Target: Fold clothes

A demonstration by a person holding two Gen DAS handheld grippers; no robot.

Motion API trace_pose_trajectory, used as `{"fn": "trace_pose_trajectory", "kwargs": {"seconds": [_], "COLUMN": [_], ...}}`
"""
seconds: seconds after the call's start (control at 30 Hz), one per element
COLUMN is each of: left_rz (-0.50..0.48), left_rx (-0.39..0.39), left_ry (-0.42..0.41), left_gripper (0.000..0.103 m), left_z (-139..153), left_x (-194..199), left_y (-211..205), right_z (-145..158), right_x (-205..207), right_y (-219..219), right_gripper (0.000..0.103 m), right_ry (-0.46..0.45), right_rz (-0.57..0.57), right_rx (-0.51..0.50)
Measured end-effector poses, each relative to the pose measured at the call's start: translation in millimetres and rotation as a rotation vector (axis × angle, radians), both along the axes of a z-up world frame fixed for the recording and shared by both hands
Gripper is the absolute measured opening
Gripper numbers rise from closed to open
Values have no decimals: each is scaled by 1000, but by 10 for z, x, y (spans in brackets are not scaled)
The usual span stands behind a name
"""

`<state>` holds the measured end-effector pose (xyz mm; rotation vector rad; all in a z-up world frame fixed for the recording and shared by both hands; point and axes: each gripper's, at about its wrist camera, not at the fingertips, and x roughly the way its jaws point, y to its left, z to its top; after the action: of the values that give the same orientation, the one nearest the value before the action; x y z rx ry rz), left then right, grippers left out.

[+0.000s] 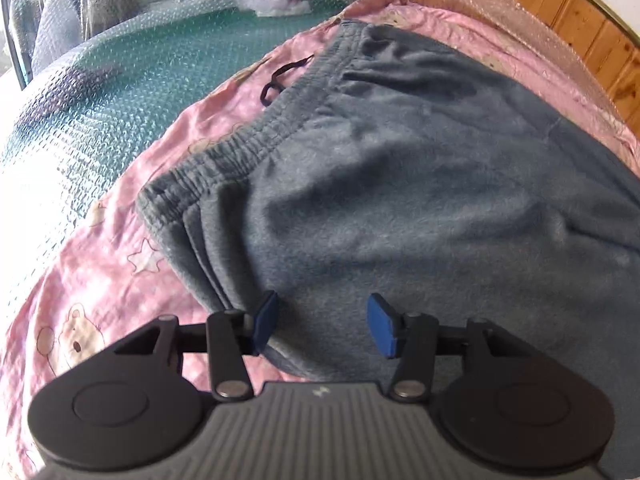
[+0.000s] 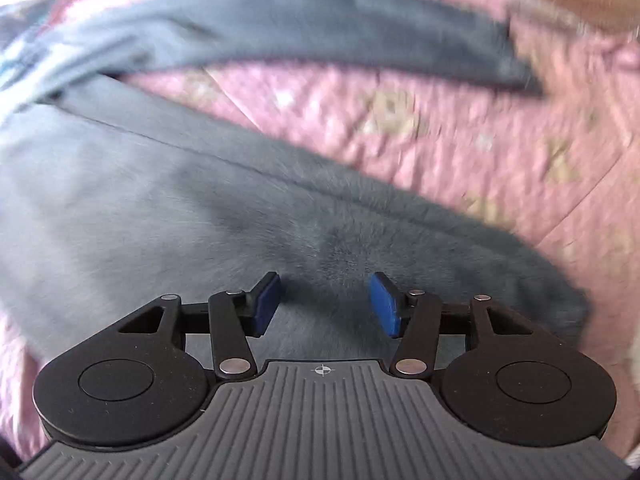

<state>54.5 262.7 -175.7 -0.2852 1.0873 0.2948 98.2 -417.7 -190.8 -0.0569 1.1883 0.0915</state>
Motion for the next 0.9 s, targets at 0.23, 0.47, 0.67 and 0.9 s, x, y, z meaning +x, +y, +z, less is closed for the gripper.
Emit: {"fn": "trace_pose_trajectory", "kwargs": {"seconds": [0.23, 0.47, 0.67, 0.9], "left_rz": [3, 8, -81, -102], "left_rx": [-124, -191, -197, -107], "left_ry": [-152, -98, -92, -41], "left_gripper": [53, 57, 57, 57], "left_z": [219, 29, 54, 10], "left_x": [-12, 487, 463, 500], "left_y": [448, 835, 879, 768], "right_z": [283, 35, 284, -21], "right_x": [-148, -936, -1280, -1582], "right_y": [-485, -951, -1094, -1104], "right_gripper": [59, 60, 59, 32], "right_ry": [-90, 41, -92, 2], "right_rz": [-266, -550, -632, -518], "right_rx": [70, 43, 119, 36]}}
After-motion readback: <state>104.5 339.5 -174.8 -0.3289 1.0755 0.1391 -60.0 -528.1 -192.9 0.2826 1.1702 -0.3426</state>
